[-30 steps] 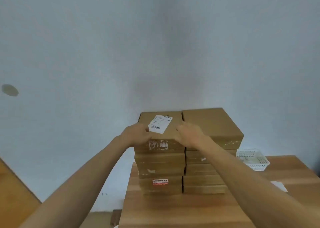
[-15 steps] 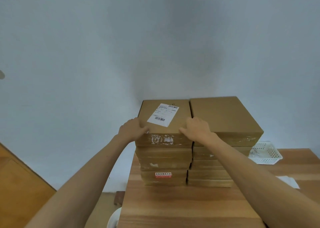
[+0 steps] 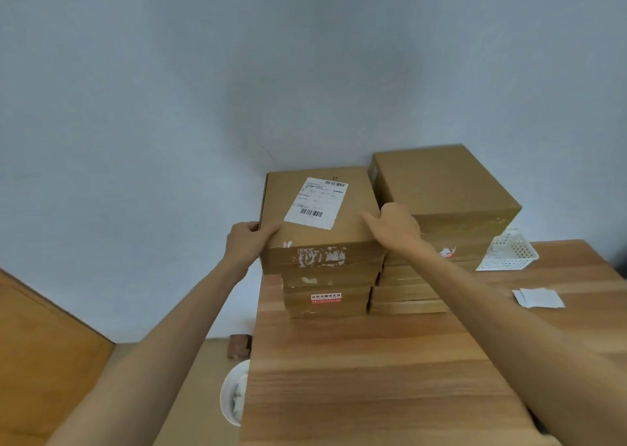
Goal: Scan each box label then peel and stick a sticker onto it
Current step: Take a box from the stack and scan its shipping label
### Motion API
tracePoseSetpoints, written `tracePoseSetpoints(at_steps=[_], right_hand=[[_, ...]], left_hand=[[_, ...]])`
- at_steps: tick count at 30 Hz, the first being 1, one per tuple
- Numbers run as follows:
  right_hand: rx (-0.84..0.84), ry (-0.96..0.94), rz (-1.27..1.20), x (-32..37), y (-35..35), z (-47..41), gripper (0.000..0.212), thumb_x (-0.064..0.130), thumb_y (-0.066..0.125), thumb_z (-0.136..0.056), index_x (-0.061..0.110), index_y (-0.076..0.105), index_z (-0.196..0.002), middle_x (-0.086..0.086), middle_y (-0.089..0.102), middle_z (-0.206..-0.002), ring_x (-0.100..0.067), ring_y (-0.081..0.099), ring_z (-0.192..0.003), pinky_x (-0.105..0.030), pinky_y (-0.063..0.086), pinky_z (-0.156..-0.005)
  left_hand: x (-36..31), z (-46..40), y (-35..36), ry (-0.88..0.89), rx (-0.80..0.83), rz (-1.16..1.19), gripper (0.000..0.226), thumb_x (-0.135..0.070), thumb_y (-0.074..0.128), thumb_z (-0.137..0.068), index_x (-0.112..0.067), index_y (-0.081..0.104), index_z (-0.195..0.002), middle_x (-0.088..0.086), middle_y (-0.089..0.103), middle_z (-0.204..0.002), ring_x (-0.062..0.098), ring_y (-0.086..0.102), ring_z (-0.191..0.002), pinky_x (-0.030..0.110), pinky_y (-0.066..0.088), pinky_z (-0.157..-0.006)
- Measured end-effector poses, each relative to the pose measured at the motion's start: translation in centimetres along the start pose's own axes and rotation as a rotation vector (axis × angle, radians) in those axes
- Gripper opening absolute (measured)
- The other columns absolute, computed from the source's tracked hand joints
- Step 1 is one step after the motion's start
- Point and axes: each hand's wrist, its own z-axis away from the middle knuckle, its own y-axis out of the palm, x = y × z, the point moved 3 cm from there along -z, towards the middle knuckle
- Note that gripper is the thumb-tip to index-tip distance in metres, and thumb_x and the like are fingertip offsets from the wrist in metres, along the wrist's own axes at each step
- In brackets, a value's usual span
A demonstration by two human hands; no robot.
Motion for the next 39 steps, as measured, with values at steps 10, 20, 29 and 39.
tracePoseSetpoints(at_steps=[10,20,29,39], right_hand=[[0.021,0.076,-0.475,-3.1,3.1,6.3,0.054,0.045,0.068,-0.092,0.006,0.045,-0.120,0.000,0.059,-0.109,-0.021,0.059,-0.103,-0.034,0.053,-0.075],[-0.022,-0.054,-0.622,-7.2,5.5,15.3,0.038,0.029,0.072,-0.092,0.020,0.063,-0.128,0.017,0.067,-0.116,0.008,0.061,-0.102,-0.006,0.044,-0.080],[-0.023,0.084,-0.656,-15.1,7.8,21.8,0.047,0.019,0.070,-0.093,0.012,0.055,-0.138,0.005,0.064,-0.127,-0.003,0.059,-0.113,-0.006,0.046,-0.082],[0.000,0.264,-0.642,-26.5,6.1,20.8,0.041,0.012,0.068,-0.095,0.007,0.056,-0.134,0.004,0.066,-0.122,0.011,0.060,-0.101,-0.006,0.047,-0.078]], left_hand=[[3.7,7.3,-1.2,0.063,0.070,0.303,0.026,-0.037,0.070,-0.095,-0.035,0.064,-0.119,-0.010,0.074,-0.106,0.005,0.073,-0.090,0.019,0.055,-0.068],[11.5,14.6,-0.9,0.010,0.091,0.315,0.039,-0.036,0.076,-0.089,-0.034,0.066,-0.127,-0.009,0.072,-0.118,0.006,0.070,-0.104,0.028,0.059,-0.084],[14.9,18.9,4.4,-0.047,0.221,0.260,0.026,-0.028,0.075,-0.091,-0.031,0.069,-0.116,-0.014,0.074,-0.105,-0.002,0.071,-0.091,0.021,0.058,-0.076],[14.9,18.1,16.7,-0.101,0.425,0.144,0.034,-0.022,0.074,-0.093,-0.016,0.067,-0.126,-0.007,0.074,-0.111,0.001,0.069,-0.097,0.014,0.054,-0.070]])
